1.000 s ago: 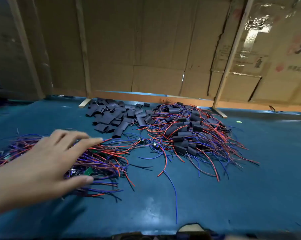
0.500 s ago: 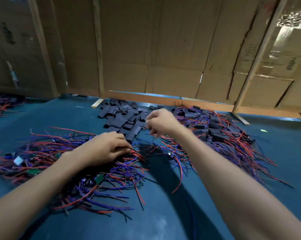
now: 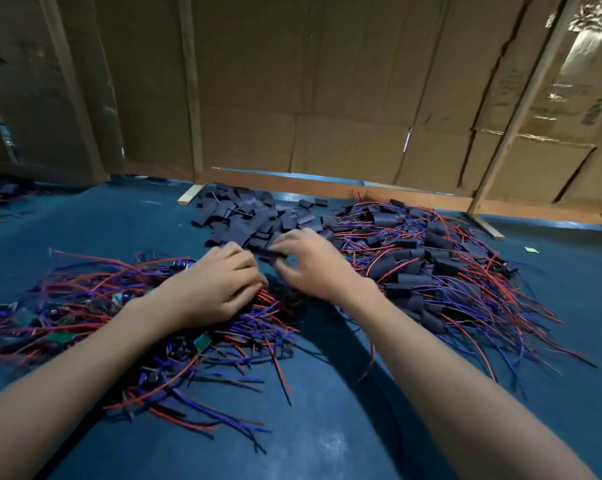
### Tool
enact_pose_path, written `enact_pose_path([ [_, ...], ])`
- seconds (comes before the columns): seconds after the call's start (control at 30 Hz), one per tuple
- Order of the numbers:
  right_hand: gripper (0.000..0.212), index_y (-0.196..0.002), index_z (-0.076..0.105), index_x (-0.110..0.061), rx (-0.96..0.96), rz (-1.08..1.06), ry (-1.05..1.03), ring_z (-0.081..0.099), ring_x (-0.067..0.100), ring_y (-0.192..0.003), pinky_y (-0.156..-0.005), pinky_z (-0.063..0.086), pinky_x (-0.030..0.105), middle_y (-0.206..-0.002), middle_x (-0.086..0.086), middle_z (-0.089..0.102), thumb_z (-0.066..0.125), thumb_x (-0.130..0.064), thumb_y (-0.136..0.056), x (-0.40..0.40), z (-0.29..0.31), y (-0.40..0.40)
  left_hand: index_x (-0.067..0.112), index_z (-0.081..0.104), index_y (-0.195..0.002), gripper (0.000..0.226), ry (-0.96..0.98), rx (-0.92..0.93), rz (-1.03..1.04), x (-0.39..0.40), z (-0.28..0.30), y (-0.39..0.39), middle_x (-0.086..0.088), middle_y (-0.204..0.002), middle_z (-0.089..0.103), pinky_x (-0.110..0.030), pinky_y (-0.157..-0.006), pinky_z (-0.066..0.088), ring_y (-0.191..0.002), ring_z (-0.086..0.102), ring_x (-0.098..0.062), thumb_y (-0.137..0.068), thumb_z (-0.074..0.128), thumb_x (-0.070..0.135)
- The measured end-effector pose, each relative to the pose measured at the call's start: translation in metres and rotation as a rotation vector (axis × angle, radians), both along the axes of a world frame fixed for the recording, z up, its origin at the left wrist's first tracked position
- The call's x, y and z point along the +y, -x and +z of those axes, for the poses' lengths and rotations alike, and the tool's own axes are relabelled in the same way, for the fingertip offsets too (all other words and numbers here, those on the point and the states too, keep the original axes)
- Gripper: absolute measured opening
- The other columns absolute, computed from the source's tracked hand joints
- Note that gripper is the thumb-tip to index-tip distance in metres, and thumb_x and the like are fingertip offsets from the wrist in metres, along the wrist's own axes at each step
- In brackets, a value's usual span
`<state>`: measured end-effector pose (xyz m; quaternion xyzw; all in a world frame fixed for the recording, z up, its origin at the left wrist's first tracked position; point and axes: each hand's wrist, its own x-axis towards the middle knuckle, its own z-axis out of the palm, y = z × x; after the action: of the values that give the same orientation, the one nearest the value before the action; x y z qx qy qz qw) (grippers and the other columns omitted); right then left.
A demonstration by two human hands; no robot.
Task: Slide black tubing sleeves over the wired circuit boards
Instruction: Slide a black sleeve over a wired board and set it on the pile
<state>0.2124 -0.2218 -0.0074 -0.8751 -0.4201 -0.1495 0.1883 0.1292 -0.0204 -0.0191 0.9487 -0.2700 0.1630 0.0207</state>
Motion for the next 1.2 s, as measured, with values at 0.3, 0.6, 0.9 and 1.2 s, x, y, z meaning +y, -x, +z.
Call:
enact_pose_path([
  [0.3, 0.034, -0.131, 0.067, -0.017, 0.151, -0.070, -0.348, 0.054, 0.013, -0.077, -0.073, 0.040, 0.022, -0.088, 0.008, 0.062, 0.066, -0.013, -0.097, -0.082, -0.010, 0.044, 0.017, 0.074, -0.116, 0.023, 0.002, -0.242, -0.075, 0.008, -0.003, -0.009, -0.001, -0.093, 0.062, -0.041, -0.073, 0.039, -0.088, 0.055, -0.028, -0.096, 0.063, 0.020],
  [0.6, 0.020, -0.112, 0.075, -0.006, 0.073, -0.035, -0.174, 0.060, 0.015, -0.084, -0.081, 0.045, 0.016, -0.096, 0.007, 0.064, 0.071, -0.013, -0.094, -0.098, -0.021, 0.060, 0.022, 0.075, -0.120, 0.024, 0.282, -0.165, -0.119, -0.033, 0.033, -0.001, 0.000, -0.076, 0.053, -0.039, -0.055, 0.047, -0.062, 0.049, -0.023, -0.098, 0.065, 0.019],
  [0.9, 0.018, -0.092, 0.060, -0.032, 0.088, -0.003, 0.148, 0.052, 0.012, -0.100, -0.094, 0.034, 0.032, -0.098, -0.007, 0.066, 0.068, -0.048, -0.091, -0.098, -0.020, 0.061, 0.037, 0.056, -0.139, 0.052, 0.111, -0.039, -0.062, -0.054, -0.002, 0.010, 0.007, -0.108, 0.065, -0.038, -0.069, 0.053, -0.091, 0.066, -0.023, -0.103, 0.026, 0.059],
  [1.2, 0.034, -0.114, 0.069, -0.011, 0.109, -0.001, -0.265, 0.064, 0.014, -0.094, -0.087, 0.051, 0.029, -0.103, 0.000, 0.069, 0.083, -0.014, -0.083, -0.107, -0.018, 0.063, 0.038, 0.072, -0.120, 0.037, 0.136, 0.260, -0.194, -0.039, 0.010, 0.015, 0.021, -0.090, 0.058, -0.020, -0.082, 0.041, -0.088, 0.052, 0.004, -0.091, 0.062, 0.059],
])
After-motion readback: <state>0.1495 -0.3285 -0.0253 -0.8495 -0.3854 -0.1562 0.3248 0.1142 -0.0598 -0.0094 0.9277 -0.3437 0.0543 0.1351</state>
